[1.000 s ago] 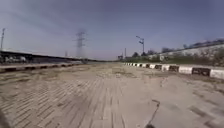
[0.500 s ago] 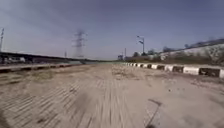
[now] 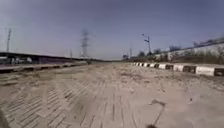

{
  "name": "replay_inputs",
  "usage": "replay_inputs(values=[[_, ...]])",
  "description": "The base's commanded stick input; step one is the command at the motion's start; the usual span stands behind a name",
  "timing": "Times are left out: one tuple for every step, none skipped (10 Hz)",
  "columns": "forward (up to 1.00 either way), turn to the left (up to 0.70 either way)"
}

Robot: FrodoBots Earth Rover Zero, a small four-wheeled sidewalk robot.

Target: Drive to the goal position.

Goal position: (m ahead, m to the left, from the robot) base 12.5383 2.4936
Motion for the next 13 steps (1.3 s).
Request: replay_inputs(values=[[1.0,0.0],[1.0,0.0],[1.0,0.0],[1.0,0.0],[1.0,0.0],[1.0,0.0],[1.0,0.0],[1.0,0.0],[1.0,0.0],[1.0,0.0],[1.0,0.0],[1.0,0.0],[1.0,0.0]])
